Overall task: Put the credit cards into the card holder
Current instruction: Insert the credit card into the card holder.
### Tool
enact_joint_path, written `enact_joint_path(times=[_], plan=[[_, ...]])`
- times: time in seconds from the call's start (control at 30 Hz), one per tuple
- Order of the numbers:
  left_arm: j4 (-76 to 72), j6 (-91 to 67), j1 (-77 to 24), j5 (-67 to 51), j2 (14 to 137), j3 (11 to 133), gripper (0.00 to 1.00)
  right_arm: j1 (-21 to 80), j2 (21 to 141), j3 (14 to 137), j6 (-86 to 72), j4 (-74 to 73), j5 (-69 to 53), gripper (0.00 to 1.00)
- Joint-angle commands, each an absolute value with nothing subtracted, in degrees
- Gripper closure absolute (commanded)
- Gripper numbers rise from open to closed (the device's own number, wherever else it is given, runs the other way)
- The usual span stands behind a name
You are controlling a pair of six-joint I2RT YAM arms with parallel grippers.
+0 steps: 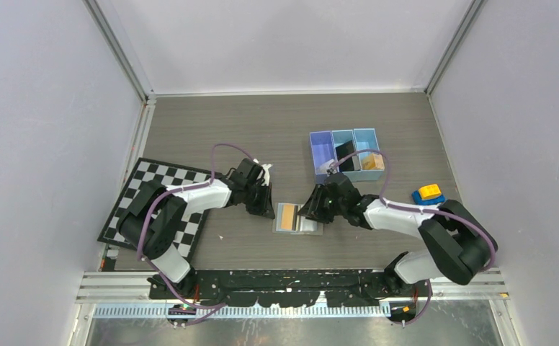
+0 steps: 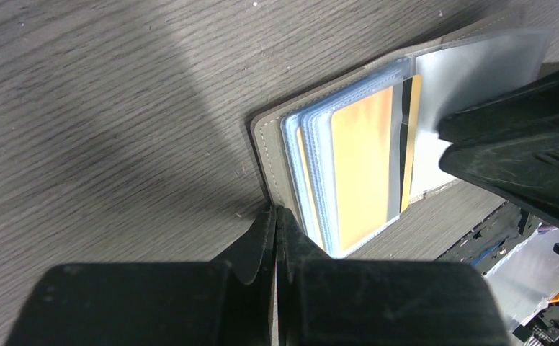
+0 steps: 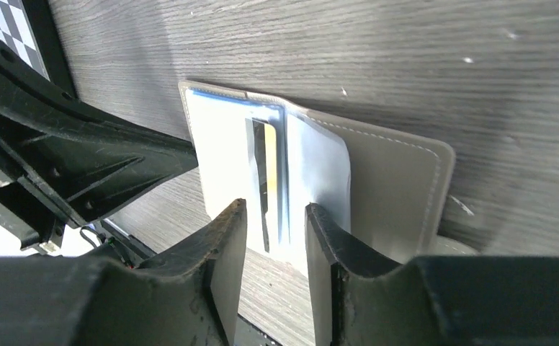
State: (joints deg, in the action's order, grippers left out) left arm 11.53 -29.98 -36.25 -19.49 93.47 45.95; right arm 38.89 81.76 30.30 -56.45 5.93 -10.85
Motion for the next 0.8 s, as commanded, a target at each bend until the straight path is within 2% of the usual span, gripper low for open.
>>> enact_joint_path(times=[0.0, 0.2, 0.4, 0.77], plan=[[14.10, -29.03, -36.38, -14.04, 95.45, 43.42, 1.00, 39.22, 77.03, 31.13, -53.89, -1.91, -7.10, 0.58], [13.99, -29.09, -36.34, -14.32, 95.66, 43.44, 1.00, 39.99, 78.05, 31.77, -54.87, -0.34, -8.74, 0.57], [14.12, -28.99, -36.37, -14.33, 95.47, 43.42, 1.00, 40.68, 81.45, 32.37, -55.36, 3.92, -9.21, 0.70], [14.15, -29.00, -36.40, -14.76, 95.59, 43.51, 1.00, 41.26, 85.06, 35.40, -54.38, 5.69, -9.44, 0.77]])
